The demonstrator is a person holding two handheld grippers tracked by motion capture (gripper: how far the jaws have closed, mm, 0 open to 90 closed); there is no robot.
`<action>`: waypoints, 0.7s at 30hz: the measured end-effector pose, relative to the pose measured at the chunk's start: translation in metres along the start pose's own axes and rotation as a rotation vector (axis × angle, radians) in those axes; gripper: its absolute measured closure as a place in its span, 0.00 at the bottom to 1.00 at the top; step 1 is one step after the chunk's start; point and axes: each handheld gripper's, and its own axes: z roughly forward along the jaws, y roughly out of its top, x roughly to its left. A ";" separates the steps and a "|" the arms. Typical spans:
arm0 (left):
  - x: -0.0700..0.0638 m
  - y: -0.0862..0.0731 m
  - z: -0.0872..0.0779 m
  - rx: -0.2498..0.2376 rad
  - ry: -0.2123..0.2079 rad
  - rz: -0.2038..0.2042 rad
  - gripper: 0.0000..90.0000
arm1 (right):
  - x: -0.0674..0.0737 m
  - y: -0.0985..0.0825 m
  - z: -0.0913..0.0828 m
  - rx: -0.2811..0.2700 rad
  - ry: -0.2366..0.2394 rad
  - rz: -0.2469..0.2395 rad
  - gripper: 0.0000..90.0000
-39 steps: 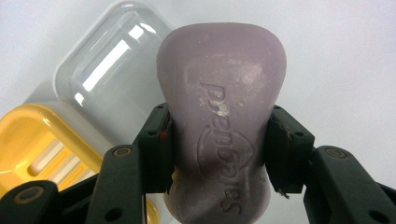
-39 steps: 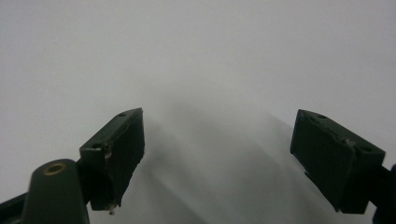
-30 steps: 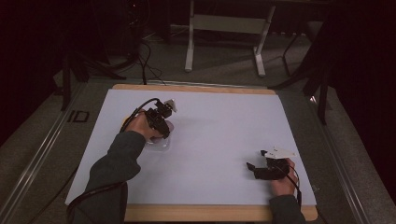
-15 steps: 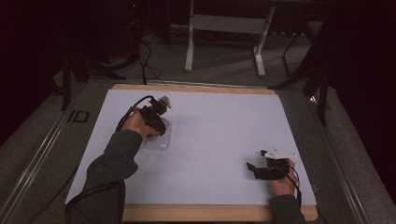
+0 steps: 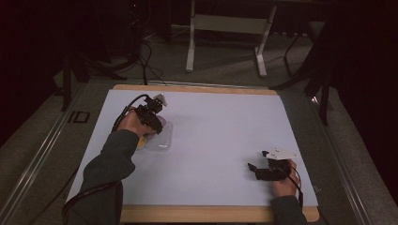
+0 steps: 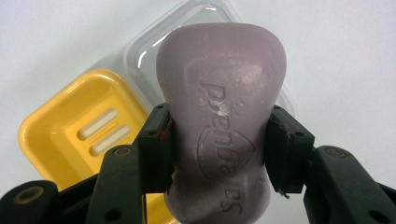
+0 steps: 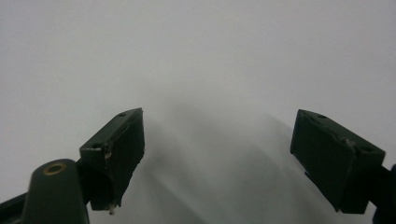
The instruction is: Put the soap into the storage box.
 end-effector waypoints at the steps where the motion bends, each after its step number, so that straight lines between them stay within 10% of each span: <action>1: 0.001 0.000 0.000 0.001 -0.002 -0.002 0.56 | 0.000 0.000 0.000 -0.001 0.000 0.002 0.19; 21: 0.020 -0.012 -0.004 -0.001 0.002 -0.075 0.56 | 0.000 0.000 0.000 -0.005 -0.002 0.003 0.19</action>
